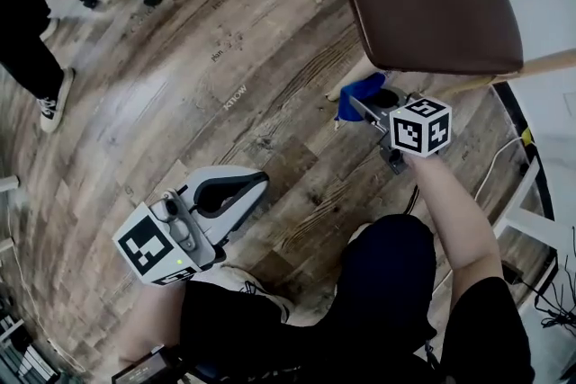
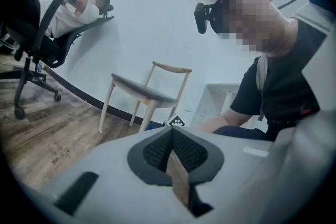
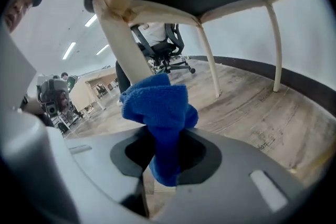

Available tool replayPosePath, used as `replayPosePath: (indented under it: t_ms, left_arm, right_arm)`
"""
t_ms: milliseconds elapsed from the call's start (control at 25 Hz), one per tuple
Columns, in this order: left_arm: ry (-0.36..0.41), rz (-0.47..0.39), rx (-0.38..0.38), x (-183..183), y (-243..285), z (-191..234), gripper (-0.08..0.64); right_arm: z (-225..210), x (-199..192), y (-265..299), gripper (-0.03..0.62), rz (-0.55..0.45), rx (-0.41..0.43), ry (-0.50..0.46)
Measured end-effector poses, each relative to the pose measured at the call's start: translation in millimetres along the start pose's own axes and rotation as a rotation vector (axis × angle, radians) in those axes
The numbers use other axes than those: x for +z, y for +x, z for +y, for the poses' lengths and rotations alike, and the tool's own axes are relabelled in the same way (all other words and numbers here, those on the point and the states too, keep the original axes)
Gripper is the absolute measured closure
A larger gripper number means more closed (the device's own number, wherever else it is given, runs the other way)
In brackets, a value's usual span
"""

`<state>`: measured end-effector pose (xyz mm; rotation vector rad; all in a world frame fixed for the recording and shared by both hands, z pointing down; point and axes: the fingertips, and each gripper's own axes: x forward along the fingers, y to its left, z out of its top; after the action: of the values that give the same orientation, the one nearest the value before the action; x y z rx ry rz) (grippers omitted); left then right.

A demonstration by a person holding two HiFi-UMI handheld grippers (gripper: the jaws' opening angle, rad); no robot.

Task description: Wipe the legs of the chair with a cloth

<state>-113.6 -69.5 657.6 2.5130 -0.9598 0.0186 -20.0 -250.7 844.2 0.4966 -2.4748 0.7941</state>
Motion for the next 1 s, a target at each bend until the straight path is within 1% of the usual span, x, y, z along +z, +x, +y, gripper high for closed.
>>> replayPosePath:
  t_ms: [200,400,480,560,720,800,880,1000]
  left_arm:
    - [0.035,0.009,0.055,3.2,-9.0,12.5,0.56]
    - [0.11,0.069,0.071,-7.5,-3.6,10.4,0.56]
    - [0.113,0.085,0.077,-12.0,-3.3,9.8,0.56]
    - [0.109,0.096,0.079,-16.5,-3.9,8.2,0.56]
    - [0.123,0.122,0.068,-22.4,-5.6,1.0,0.56]
    - [0.136,0.12,0.062,-19.8,-5.7,0.3,0.56]
    - [0.142,0.113,0.051,-17.6,-5.3,1.3,0.56]
    - [0.138,0.097,0.033,-14.5,-6.2,6.1,0.56]
  right_arm:
    - [-33.0,-55.2,43.5,0.488,0.065,-0.033,0.027]
    - [-64.5,-109.0,82.2,0.488,0.155,-0.082,0.047]
    - [-75.6,-127.7,96.3,0.488,0.194,-0.106,0.055]
    - [-83.3,-138.1,106.8,0.486,0.214,-0.127,0.06]
    - [-86.3,-145.5,111.9,0.48,0.219,-0.121,0.105]
    - [-86.0,-143.0,109.1,0.482,0.226,-0.125,0.099]
    - [-81.5,-130.4,99.3,0.485,0.216,-0.151,0.062]
    - [-59.7,-97.0,75.6,0.485,0.134,-0.164,0.015]
